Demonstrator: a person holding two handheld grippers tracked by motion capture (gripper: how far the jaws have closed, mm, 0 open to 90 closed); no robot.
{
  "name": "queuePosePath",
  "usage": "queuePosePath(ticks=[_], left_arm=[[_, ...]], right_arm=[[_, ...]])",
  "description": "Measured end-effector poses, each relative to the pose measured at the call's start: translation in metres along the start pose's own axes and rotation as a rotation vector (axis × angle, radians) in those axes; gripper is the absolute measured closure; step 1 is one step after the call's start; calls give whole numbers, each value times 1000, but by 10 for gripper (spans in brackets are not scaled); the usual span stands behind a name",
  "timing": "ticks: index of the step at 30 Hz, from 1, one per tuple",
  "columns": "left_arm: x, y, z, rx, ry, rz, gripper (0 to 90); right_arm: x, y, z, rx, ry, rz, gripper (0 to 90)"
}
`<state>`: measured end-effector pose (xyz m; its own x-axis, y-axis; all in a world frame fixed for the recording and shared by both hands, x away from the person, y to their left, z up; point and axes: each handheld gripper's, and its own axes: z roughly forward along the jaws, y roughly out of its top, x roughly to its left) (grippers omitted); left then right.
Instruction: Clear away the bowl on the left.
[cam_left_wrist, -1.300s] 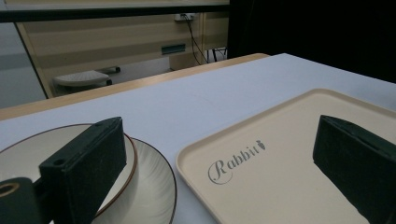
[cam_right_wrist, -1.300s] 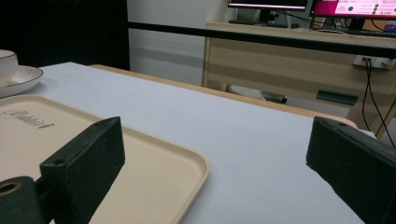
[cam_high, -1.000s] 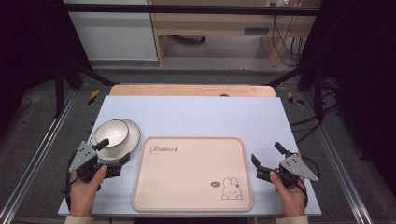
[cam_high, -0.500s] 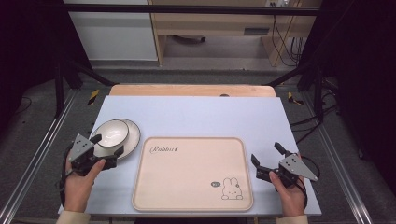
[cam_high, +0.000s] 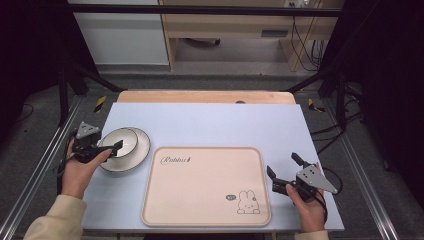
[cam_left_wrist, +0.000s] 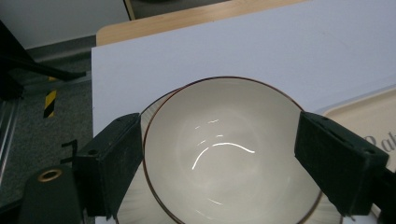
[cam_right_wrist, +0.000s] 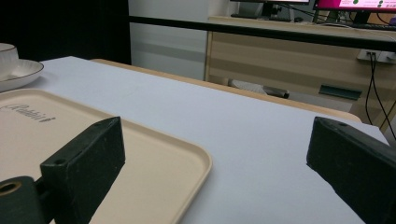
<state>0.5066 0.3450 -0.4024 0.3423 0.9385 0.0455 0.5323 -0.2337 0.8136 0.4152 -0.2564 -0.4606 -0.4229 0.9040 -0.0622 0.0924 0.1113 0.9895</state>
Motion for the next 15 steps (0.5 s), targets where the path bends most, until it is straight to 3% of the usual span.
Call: queuePosePath(ticks=[3,5,8,15], left_arm=[[8,3,6,54,8,-30,204],[12,6,9,76,-12,-57,238],[13,9,13,111,16,-26,283],[22,7,26,154,50,-63,374]], right_arm=[[-1,0,0,-3,1,-5,45],[-1,0,0,0,1,-2,45],[0,-1,1,6,1,-3,45],[1,0,1,6,3,-8,46]])
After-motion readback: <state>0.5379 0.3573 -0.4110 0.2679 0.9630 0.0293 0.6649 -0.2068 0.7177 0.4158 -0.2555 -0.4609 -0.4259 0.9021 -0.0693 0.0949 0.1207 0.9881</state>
